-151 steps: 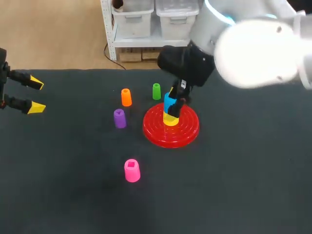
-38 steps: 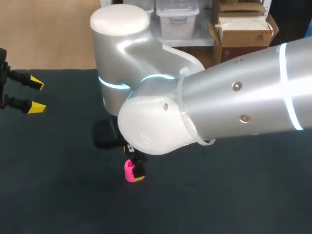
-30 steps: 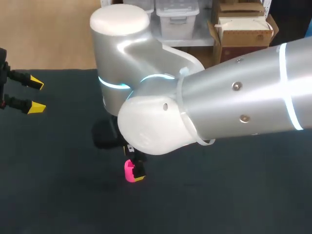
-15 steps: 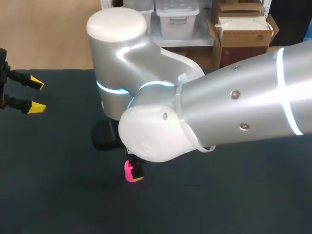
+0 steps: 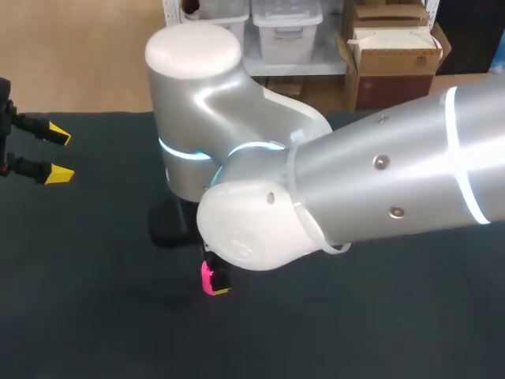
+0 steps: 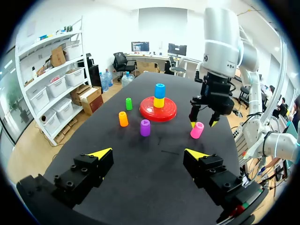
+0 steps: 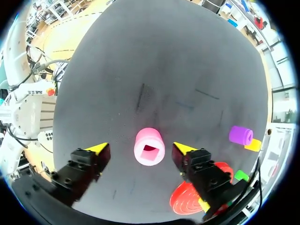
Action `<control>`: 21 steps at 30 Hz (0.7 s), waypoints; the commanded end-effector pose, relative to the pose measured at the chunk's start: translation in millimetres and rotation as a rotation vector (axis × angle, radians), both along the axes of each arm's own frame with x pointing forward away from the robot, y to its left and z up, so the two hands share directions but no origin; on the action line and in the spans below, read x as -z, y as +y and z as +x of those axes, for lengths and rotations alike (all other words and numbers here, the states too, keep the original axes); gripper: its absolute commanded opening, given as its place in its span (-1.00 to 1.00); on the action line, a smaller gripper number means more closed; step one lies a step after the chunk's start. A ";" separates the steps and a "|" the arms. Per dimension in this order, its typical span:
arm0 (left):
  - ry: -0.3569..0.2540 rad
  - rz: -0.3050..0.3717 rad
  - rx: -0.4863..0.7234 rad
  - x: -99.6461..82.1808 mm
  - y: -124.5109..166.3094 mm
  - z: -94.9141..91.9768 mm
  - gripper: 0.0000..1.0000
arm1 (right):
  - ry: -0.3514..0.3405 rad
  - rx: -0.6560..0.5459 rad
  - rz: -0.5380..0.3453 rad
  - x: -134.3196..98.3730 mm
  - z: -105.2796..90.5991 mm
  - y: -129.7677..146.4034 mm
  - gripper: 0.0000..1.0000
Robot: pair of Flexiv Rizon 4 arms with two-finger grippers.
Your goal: Pick up and stack the cylinders on the red base in this order: pink,purple,orange,green
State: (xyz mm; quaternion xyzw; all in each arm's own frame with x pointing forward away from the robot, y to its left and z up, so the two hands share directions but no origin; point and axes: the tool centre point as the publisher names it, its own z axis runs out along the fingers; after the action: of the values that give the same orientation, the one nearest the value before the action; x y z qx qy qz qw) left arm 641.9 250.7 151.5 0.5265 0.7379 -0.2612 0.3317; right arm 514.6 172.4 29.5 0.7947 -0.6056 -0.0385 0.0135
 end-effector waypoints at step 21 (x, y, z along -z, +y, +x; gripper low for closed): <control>-0.003 -0.002 0.001 1.1 0.6 0.5 1.00 | -0.062 0.126 -0.001 -81.1 18.7 -36.0 -1.00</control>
State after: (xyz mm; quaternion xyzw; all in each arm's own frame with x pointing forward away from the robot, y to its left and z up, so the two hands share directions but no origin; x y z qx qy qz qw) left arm 641.9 250.8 151.5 0.5265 0.7380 -0.2612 0.3317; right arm 536.4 152.4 88.0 0.7560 -0.6545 -0.0098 0.0013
